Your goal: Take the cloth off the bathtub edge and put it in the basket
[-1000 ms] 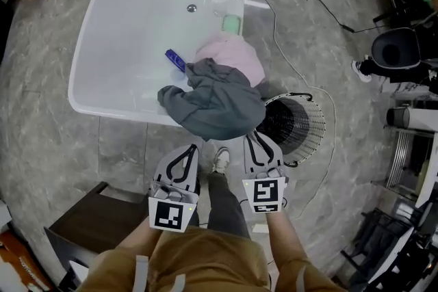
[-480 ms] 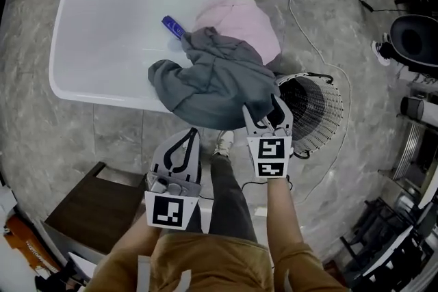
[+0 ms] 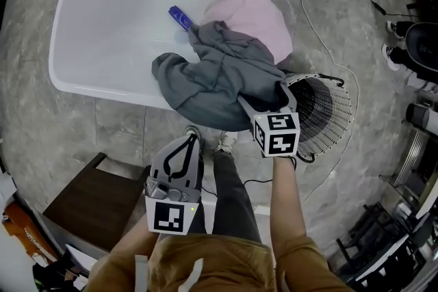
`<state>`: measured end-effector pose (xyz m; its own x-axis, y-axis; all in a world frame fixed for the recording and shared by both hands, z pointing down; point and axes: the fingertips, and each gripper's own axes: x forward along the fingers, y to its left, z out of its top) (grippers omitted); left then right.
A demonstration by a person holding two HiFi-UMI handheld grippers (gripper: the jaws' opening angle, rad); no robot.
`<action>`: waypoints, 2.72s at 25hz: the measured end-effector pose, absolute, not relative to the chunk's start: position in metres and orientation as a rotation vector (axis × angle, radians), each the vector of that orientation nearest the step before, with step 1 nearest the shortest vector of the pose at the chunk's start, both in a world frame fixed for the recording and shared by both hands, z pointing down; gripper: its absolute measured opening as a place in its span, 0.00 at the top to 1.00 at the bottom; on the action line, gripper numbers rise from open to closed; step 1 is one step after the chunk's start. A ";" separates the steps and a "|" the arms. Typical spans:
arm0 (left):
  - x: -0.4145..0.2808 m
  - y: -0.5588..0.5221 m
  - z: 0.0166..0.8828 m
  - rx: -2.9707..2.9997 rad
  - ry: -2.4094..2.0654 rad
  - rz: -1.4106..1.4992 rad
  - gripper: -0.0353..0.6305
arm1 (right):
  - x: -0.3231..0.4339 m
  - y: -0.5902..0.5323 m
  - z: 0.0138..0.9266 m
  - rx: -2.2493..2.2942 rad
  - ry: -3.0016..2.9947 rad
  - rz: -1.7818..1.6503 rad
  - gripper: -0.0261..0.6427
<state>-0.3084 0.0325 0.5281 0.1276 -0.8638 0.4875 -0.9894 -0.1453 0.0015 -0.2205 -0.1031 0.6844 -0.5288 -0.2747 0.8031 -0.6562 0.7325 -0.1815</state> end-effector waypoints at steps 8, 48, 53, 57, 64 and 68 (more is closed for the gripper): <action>-0.306 0.035 0.537 2.078 -1.792 0.541 0.94 | -0.235 -0.092 0.703 0.608 -2.083 0.602 0.31; -0.320 0.041 0.349 2.248 -2.017 0.386 0.94 | -0.234 -0.042 0.301 0.774 -2.788 0.693 0.92; -0.330 0.046 0.317 2.241 -2.056 0.344 0.94 | -0.232 -0.040 0.214 0.810 -2.921 0.572 0.92; -0.327 0.053 0.290 2.220 -2.068 0.276 0.94 | -0.217 -0.035 0.147 0.862 -2.997 0.483 0.92; -0.326 0.052 0.240 2.262 -2.094 0.175 0.94 | -0.198 -0.015 0.049 0.914 -3.118 0.264 0.92; -0.326 0.058 0.220 2.276 -2.079 0.117 0.94 | -0.174 0.004 0.002 0.966 -3.170 0.138 0.92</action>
<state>-0.3264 0.0582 0.2197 0.0893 -0.9915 0.0946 -0.9959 -0.0905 -0.0092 -0.1741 0.0041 0.0018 -0.8162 -0.5599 -0.1429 -0.5453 0.8281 -0.1297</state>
